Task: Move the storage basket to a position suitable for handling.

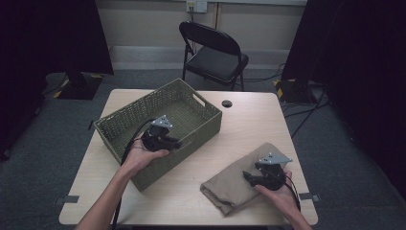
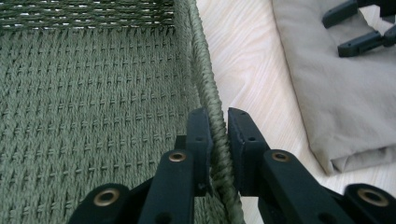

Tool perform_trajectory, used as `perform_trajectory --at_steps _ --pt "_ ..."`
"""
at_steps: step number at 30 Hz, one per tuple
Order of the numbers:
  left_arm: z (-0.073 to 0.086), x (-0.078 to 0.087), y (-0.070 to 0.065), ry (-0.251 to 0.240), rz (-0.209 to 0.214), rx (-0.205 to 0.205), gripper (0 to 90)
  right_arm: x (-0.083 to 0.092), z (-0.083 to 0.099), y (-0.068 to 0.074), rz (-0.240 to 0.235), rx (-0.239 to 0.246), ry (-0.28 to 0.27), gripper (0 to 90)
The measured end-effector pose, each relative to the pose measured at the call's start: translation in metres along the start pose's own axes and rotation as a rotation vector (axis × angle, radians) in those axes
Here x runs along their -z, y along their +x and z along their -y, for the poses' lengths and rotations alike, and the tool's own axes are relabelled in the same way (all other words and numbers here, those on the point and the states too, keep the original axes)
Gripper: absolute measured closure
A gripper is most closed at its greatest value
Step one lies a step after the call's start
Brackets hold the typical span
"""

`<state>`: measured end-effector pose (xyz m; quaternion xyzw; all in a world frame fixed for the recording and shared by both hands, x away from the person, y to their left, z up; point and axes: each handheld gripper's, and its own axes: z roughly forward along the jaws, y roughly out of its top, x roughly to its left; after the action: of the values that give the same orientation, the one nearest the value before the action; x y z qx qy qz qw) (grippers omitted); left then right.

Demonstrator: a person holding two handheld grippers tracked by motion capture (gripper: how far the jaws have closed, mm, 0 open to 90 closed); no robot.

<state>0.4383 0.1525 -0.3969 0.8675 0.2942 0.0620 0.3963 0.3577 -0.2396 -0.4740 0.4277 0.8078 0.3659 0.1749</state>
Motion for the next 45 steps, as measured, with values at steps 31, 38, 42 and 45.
perform_trajectory --at_steps 31,38,42,45 --pt "-0.051 -0.052 -0.012 0.141 -0.06 -0.153 78.2 -0.002 -0.001 0.0 -0.008 0.004 0.0 35.1" --pt "-0.058 -0.06 -0.017 0.14 -0.028 -0.181 78.3 -0.001 -0.001 0.0 -0.008 0.005 0.001 35.1" --pt "-0.063 -0.066 -0.022 0.145 -0.025 -0.209 78.3 -0.002 -0.001 0.0 -0.007 0.005 0.0 35.1" --pt "-0.067 -0.071 -0.026 0.153 -0.021 -0.241 78.5 -0.002 -0.002 0.001 -0.005 0.004 0.002 35.1"
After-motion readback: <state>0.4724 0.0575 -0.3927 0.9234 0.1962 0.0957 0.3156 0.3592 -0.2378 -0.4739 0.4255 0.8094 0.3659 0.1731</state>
